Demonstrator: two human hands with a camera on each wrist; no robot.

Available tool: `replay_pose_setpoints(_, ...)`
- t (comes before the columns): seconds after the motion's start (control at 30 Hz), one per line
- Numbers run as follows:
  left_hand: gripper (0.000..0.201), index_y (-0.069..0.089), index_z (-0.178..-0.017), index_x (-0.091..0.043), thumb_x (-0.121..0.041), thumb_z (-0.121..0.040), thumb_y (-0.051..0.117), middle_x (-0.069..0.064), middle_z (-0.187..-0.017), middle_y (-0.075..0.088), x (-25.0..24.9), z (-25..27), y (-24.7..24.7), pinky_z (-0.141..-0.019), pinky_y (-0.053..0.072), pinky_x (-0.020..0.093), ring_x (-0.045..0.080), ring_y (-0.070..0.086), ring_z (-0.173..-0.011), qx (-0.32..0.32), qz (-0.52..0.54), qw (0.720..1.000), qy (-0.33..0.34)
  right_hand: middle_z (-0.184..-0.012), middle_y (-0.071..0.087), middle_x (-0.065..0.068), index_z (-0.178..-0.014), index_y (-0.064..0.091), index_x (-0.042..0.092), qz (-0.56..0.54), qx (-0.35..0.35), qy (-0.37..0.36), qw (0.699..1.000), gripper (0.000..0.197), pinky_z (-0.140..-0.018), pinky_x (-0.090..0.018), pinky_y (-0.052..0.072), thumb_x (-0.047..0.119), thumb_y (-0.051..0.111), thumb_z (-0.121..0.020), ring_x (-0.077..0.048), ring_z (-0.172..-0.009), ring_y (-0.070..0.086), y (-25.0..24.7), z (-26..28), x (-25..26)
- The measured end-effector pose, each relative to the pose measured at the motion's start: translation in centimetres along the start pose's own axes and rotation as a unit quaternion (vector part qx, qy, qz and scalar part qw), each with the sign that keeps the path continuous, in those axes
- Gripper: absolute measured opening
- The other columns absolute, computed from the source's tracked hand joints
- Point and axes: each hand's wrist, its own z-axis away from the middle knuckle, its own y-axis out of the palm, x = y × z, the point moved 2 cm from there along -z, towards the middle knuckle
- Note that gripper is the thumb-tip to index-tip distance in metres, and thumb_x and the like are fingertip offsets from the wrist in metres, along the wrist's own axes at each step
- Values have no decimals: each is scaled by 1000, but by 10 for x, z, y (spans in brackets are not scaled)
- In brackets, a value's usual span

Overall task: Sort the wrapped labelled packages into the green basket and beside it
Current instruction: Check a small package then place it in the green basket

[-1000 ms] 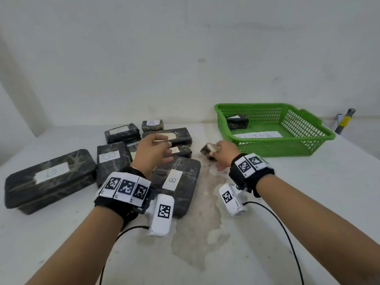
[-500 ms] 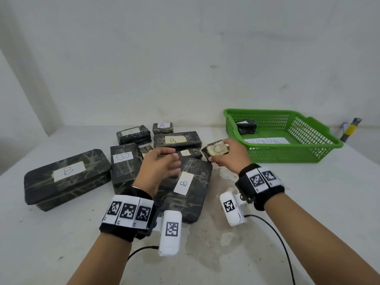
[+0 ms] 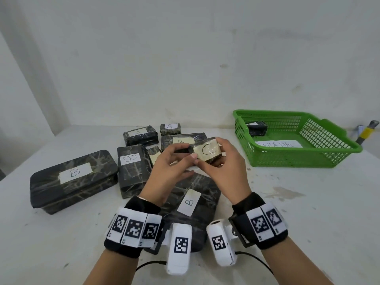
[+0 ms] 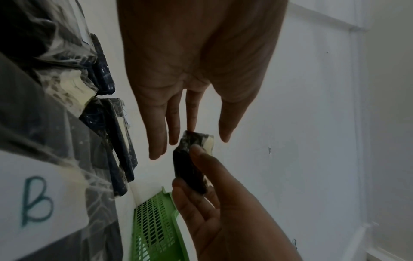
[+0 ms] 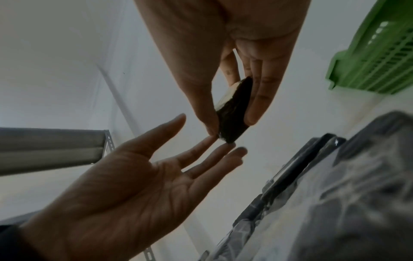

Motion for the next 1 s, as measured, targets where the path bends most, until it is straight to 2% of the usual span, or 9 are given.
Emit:
replay_pose_setpoints(0.1, 38, 60, -122, -11, -14, -86, 71, 12, -95, 67, 1, -2, -3, -79, 60, 38, 15, 71, -81, -16, 4, 1000, 20, -110, 65, 2, -125, 57, 25, -41, 27, 8, 999, 74, -83, -41, 57, 55, 79, -61, -21, -93, 68, 6, 6, 3)
replay_pose_setpoints(0.2, 35, 65, -118, -12, -11, -84, 73, 5, -85, 68, 3, -4, -10, -74, 59, 37, 16, 70, -78, -30, -7, 999, 35, -110, 64, 1, -124, 56, 30, -76, 53, 5, 996, 68, -77, -32, 58, 42, 87, -65, -16, -88, 68, 7, 9, 9)
replay_pose_setpoints(0.3, 30, 66, -116, -11, -7, -87, 68, 11, -99, 74, 4, -4, -19, -72, 59, 31, 22, 73, -89, -26, 27, 999, 33, -109, 65, 4, -125, 57, 29, -174, 104, 25, 979, 57, -67, -24, 55, 29, 83, -74, -12, -79, 68, 5, 14, 14)
replay_pose_setpoints(0.43, 29, 68, -110, -11, -11, -81, 65, 11, -101, 75, 0, 1, -28, -71, 60, 31, 23, 73, -92, 20, 67, 997, 17, -106, 67, -3, -126, 60, 29, -277, 108, 111, 948, 46, -57, -26, 55, 41, 61, -82, -13, -70, 68, 1, 18, 9)
replay_pose_setpoints(0.63, 20, 68, -103, -8, 1, -93, 54, 9, -92, 76, 2, 6, -24, -65, 59, 28, 19, 73, -86, 33, 56, 998, 24, -117, 71, -6, -123, 65, 21, -330, 118, 128, 928, 36, -62, -25, 57, 31, 56, -89, -16, -99, 69, 6, 22, 4)
replay_pose_setpoints(0.73, 14, 70, -100, -9, -9, -91, 59, 9, -93, 75, 3, 7, -23, -64, 59, 29, 19, 72, -87, 20, 29, 998, 43, -109, 71, -12, -118, 65, 7, -355, 100, 141, 919, 24, -64, -27, 58, 12, 54, -97, -21, -96, 70, 6, 21, 0)
replay_pose_setpoints(0.8, 10, 72, -92, -10, -9, -89, 62, 6, -88, 74, 4, 6, -23, -60, 59, 26, 17, 71, -83, -2, 3, 998, 57, -107, 72, -11, -110, 66, 9, -349, 105, 138, 921, 19, -67, -30, 59, 6, 51, -99, -24, -96, 70, 7, 21, -1)
replay_pose_setpoints(0.93, 12, 73, -86, -10, -6, -91, 63, 3, -81, 73, 7, 6, -22, -58, 60, 27, 17, 69, -77, -18, -43, 996, 70, -100, 74, -7, -108, 69, 9, -338, 112, 124, 926, 25, -71, -32, 58, 24, 61, -90, -21, -94, 71, 7, 23, 0)
replay_pose_setpoints(1.0, 10, 72, -85, -8, -6, -90, 64, 2, -79, 72, 4, 8, -20, -56, 59, 25, 14, 70, -74, 0, -44, 997, 68, -93, 74, -11, -100, 71, 7, -326, 88, 111, 935, 18, -70, -38, 58, 20, 61, -92, -23, -88, 71, 6, 23, -1)
